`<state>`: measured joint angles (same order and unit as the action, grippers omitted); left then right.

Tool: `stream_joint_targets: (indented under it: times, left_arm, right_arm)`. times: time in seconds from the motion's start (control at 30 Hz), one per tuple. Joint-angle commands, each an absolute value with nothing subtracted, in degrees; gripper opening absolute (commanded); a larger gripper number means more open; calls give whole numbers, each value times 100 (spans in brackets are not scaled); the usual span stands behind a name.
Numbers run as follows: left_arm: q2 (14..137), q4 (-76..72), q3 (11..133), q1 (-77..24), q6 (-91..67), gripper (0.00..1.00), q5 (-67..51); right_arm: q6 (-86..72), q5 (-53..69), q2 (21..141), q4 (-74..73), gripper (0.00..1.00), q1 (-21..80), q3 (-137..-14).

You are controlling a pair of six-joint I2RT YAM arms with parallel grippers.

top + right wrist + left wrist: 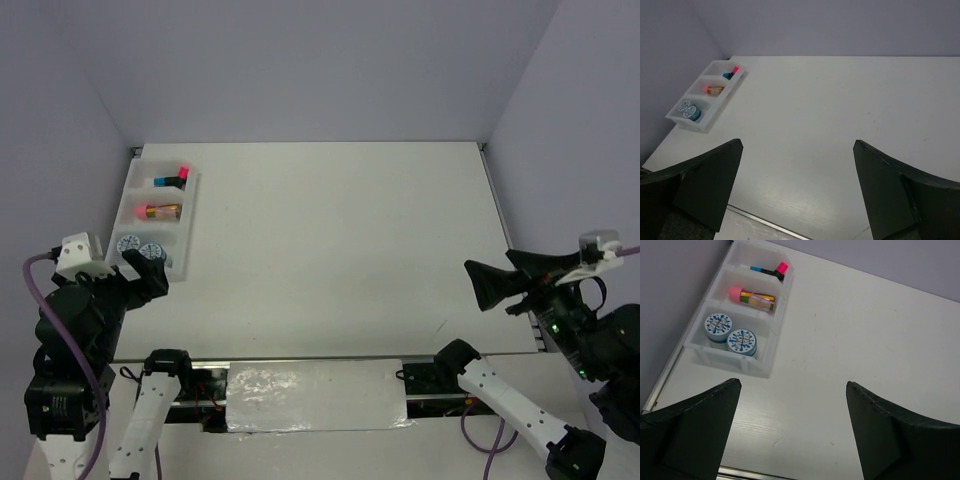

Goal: Sort the stationery into containers
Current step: Reset both arms

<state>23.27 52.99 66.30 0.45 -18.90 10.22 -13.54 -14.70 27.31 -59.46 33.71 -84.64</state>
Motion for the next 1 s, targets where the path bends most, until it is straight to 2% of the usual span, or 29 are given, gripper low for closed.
stream_joint_targets:
  times: [0.0,0.2,0.97]
  left_arm:
    - [2189,5634,6655,-123,-2179,99,1011]
    - [1943,5283,6205,-123,-2206,99,633]
    - [1863,4922,5959,-123,-2048,99,844]
  right_arm:
    - [-1274,-1187,2339,-5968,100,3366,-8245]
    - [-1345,-1222,2215,-6161,100,3357,-8033]
    - [-1617,-1520,2136,-5370,100,3358,-7304]
